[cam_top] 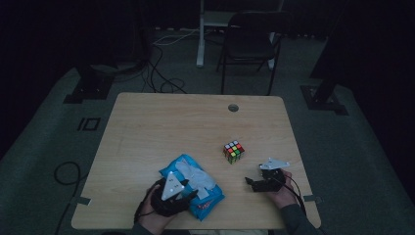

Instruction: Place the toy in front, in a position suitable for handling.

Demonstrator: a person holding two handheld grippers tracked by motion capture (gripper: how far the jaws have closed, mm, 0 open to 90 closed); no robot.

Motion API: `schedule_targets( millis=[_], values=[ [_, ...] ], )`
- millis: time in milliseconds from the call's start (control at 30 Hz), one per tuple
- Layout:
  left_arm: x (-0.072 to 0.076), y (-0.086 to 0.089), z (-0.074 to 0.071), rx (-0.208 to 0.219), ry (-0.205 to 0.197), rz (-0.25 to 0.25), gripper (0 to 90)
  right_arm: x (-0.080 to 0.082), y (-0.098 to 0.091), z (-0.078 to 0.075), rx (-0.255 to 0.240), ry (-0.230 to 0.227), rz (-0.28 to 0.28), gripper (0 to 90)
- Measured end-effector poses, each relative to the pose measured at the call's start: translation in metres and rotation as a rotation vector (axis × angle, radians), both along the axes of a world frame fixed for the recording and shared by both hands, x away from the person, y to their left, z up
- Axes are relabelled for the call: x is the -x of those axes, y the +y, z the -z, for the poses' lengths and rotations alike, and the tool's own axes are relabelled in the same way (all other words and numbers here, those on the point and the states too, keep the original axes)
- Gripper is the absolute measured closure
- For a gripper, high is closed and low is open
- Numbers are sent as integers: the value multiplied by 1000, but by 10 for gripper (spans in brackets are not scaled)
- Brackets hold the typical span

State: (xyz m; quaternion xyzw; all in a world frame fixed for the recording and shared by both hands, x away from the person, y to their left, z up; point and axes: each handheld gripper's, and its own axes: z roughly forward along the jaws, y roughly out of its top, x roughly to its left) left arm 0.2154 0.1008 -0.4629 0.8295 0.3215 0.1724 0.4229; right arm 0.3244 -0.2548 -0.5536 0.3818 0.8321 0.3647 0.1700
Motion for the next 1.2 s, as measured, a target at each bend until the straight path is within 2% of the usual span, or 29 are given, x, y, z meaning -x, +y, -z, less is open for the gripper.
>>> schedule_targets(
  millis=[33, 100, 167, 233, 333, 400, 433, 467, 633, 967, 1200],
  values=[
    [3, -7, 2, -8, -6, 7, 503, 0, 0, 0, 0, 0, 0, 162],
    [9, -18, 7, -52, -34, 21, 433, 0, 0, 0, 0, 0, 0, 162],
    [14, -24, 12, -69, -35, 20, 387, 0, 0, 0, 0, 0, 0, 162],
    [17, -27, 18, -80, -28, 12, 370, 0, 0, 0, 0, 0, 0, 162],
    [20, -28, 22, -113, -48, -9, 365, 0, 0, 0, 0, 0, 0, 162],
    [20, -28, 22, -113, -48, -9, 365, 0, 0, 0, 0, 0, 0, 162],
    [18, -28, 24, -154, -66, -37, 365, 0, 0, 0, 0, 0, 0, 162],
    [18, -27, 26, -153, -71, -32, 400, 0, 0, 0, 0, 0, -1, 162],
    [17, -24, 26, -150, -74, -30, 417, 0, 0, 0, 0, -1, -1, 162],
    [1, -6, 27, -159, -88, -106, 412, 0, 0, 0, 0, 1, 1, 162],
    [-16, 7, 27, -170, -97, -155, 417, 0, 0, 0, 0, 1, 1, 162]
  ],
)
